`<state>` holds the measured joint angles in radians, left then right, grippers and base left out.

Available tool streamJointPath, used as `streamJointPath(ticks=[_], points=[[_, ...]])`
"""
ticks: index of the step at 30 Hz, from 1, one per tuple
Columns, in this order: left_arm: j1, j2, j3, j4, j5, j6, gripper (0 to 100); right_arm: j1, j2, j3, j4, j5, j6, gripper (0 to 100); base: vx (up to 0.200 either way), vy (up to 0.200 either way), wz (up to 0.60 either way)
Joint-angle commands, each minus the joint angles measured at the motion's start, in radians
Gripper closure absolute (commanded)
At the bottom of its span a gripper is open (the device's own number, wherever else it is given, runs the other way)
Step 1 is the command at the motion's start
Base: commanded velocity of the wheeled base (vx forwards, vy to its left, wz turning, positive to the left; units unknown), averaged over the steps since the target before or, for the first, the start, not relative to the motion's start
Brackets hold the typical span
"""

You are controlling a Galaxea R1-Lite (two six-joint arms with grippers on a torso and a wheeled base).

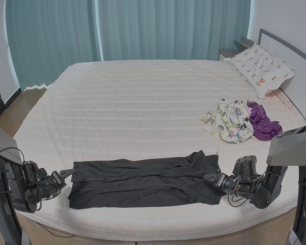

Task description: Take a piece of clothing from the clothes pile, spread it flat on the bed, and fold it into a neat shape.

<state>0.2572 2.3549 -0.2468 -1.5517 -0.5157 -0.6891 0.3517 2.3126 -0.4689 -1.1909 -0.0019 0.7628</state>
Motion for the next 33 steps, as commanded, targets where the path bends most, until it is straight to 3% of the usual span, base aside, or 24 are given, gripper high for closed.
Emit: streamJointPath(ticks=[1,10,11,19,26,33], points=[[0.0,0.003,-0.002,-0.001,0.0,0.0,0,-0.034,0.073,-0.079,0.027,0.013,-0.033,0,0.0,0.0,0.0],[-0.001,0.003,-0.002,-0.001,0.0,0.0,0,-0.062,0.133,-0.128,0.027,0.02,-0.091,0,0.0,0.0,0.0],[-0.001,0.003,-0.002,-0.001,0.0,0.0,0,-0.062,0.136,-0.139,0.027,0.025,-0.091,100,0.0,0.0,0.0],[-0.003,0.004,-0.002,-0.001,0.002,0.002,0,-0.066,0.148,-0.158,0.022,0.034,-0.092,100,0.0,0.0,0.0],[-0.003,0.004,-0.002,-0.001,0.002,0.002,0,-0.117,0.149,-0.195,0.011,0.039,-0.086,100,0.0,0.0,0.0],[-0.003,0.004,-0.002,-0.001,0.002,0.002,0,-0.125,0.156,-0.212,-0.015,0.082,-0.06,100,0.0,0.0,0.0]])
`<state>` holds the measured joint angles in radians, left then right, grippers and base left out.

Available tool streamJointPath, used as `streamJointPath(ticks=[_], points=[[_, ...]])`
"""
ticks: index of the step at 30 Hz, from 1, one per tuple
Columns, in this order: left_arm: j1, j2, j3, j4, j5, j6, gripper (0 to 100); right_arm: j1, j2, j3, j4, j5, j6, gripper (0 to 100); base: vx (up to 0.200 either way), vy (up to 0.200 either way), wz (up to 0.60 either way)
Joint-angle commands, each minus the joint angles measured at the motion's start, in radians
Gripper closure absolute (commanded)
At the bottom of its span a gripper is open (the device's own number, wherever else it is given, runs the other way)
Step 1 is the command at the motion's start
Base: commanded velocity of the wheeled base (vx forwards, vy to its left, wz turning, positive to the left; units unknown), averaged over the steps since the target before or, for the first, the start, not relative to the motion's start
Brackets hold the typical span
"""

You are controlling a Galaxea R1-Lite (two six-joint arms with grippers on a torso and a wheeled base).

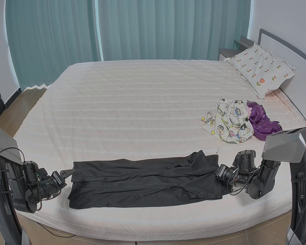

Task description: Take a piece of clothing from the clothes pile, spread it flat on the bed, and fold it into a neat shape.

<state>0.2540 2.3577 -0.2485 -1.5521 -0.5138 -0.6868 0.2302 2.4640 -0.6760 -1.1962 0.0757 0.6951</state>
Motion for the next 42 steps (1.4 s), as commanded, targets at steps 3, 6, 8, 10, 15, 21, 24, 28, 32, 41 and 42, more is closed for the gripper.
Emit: streamJointPath(ticks=[3,6,8,10,15,21,24,28,32,41,42], points=[[-0.001,0.002,-0.002,0.0,-0.002,0.0,0,-0.003,0.004,-0.007,-0.033,0.006,0.012,100,0.0,0.0,0.0],[-0.001,0.002,-0.002,0.0,-0.002,0.0,0,-0.003,0.006,-0.008,-0.039,0.021,0.012,100,0.0,0.0,0.0],[-0.001,0.002,-0.005,0.0,-0.002,-0.002,0,-0.005,0.006,-0.011,-0.04,0.03,0.014,100,0.0,0.0,0.0],[-0.001,0.002,-0.006,0.0,0.0,-0.002,0,-0.005,0.013,-0.014,-0.04,0.03,0.014,100,0.0,0.0,0.0],[-0.001,0.002,-0.003,0.0,0.0,0.0,0,-0.006,0.023,-0.005,-0.049,0.027,0.012,0,0.0,0.0,0.0],[-0.022,-0.005,-0.005,0.0,0.0,0.003,0,-0.026,0.016,0.01,-0.049,0.016,0.007,0,0.0,0.0,0.0],[-0.078,0.0,-0.008,0.0,0.034,0.006,0,-0.032,-0.01,0.038,-0.048,0.001,0.003,0,0.0,0.0,0.0],[-0.134,0.002,-0.02,0.0,0.095,0.006,0,-0.035,-0.014,0.036,-0.046,-0.022,0.003,0,0.0,0.0,0.0],[-0.17,0.012,-0.051,0.0,0.192,0.004,0,-0.049,-0.019,0.036,-0.049,-0.034,0.003,0,0.0,0.0,0.0],[-0.18,0.034,-0.115,0.006,0.322,0.003,0,-0.086,-0.027,0.03,-0.051,-0.039,0.007,0,0.0,0.0,0.0],[-0.18,0.046,-0.127,0.006,0.34,0.004,0,-0.086,-0.025,0.029,-0.051,-0.039,0.007,0,0.0,0.0,0.0]])
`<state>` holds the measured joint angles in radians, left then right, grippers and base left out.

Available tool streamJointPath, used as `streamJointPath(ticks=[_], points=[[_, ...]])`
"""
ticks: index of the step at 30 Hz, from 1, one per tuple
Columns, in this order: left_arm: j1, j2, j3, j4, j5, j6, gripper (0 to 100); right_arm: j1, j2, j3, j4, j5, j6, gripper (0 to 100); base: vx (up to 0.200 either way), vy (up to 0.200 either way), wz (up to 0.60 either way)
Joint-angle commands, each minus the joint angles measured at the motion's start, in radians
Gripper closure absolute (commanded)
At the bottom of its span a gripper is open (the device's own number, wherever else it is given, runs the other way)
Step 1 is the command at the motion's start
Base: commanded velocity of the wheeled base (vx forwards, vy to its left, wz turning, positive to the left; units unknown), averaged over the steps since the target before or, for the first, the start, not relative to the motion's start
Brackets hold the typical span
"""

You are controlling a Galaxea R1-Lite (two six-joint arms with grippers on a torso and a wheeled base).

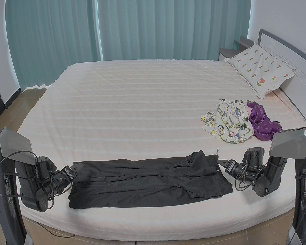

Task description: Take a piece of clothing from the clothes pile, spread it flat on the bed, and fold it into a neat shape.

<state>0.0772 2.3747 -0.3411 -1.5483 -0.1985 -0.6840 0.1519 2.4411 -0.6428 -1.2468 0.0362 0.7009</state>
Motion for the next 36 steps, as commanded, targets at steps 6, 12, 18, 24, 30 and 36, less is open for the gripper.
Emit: streamJointPath(ticks=[6,12,18,24,30,36], points=[[-0.005,0.058,-0.078,0.002,0.07,0.047,0,-0.003,-0.004,-0.008,0.0,0.002,0.002,0,0.0,0.0,0.0],[-0.007,0.113,-0.118,-0.003,0.067,0.098,0,0.0,-0.005,-0.009,0.0,0.002,0.003,0,0.0,0.0,0.0],[-0.005,0.14,-0.128,-0.003,0.062,0.127,0,0.003,-0.008,-0.011,0.0,0.002,0.003,0,0.0,0.0,0.0],[-0.001,0.135,-0.141,-0.006,0.071,0.121,100,0.017,-0.008,-0.031,0.0,0.021,0.005,0,0.0,0.0,0.0],[0.012,0.087,-0.139,-0.019,0.074,0.046,100,0.04,-0.034,-0.064,0.021,0.034,0.008,0,0.0,0.0,0.0],[0.013,0.001,-0.136,-0.019,0.064,-0.101,100,0.089,-0.057,-0.121,0.142,0.057,0.034,0,0.0,0.0,0.0]])
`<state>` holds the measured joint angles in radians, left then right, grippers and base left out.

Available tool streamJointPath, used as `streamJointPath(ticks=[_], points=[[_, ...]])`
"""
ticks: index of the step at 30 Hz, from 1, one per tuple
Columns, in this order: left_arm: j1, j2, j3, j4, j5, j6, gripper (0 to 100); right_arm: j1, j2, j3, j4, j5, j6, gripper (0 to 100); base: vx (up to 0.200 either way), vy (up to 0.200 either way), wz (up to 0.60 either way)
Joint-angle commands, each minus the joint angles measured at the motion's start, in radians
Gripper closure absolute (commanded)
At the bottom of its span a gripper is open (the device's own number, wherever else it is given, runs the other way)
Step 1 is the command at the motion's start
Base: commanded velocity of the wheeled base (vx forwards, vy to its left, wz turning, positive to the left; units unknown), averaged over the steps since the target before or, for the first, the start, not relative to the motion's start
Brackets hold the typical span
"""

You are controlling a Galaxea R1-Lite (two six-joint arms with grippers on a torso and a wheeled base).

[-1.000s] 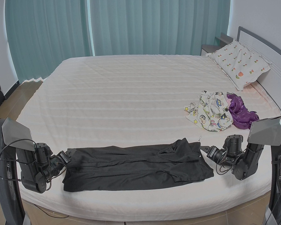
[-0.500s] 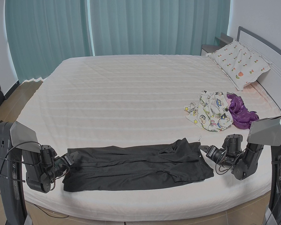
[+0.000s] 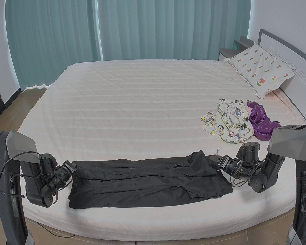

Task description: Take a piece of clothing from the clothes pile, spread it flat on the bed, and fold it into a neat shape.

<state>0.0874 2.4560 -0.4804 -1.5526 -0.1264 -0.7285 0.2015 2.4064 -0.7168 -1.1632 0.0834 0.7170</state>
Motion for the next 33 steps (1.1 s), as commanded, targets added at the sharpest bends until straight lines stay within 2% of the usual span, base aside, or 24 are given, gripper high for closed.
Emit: streamJointPath(ticks=[1,7,10,19,20,26,33], points=[[0.003,-0.084,0.006,-0.015,-0.01,-0.061,100,0.044,-0.016,-0.058,0.062,0.01,0.018,0,0.0,0.0,0.0],[0.009,-0.086,0.009,-0.015,-0.012,-0.066,100,0.065,0.022,-0.107,0.077,0.013,-0.021,0,0.0,0.0,0.0],[0.015,-0.084,0.009,-0.015,-0.012,-0.066,100,0.064,0.034,-0.115,0.079,0.056,-0.102,0,0.0,0.0,0.0],[0.017,-0.084,0.013,-0.015,-0.012,-0.066,100,0.065,0.073,-0.17,0.16,0.082,-0.163,0,0.0,0.0,0.0],[0.017,-0.084,0.013,-0.015,-0.012,-0.066,100,0.065,0.076,-0.171,0.16,0.082,-0.168,100,0.0,0.0,0.0],[0.018,-0.101,0.023,-0.015,-0.002,-0.063,100,0.052,0.074,-0.173,0.155,0.084,-0.171,100,0.0,0.0,0.0],[0.025,-0.115,0.02,-0.017,0.001,-0.055,100,0.01,0.04,-0.162,0.112,0.133,-0.143,100,0.0,0.0,0.0]])
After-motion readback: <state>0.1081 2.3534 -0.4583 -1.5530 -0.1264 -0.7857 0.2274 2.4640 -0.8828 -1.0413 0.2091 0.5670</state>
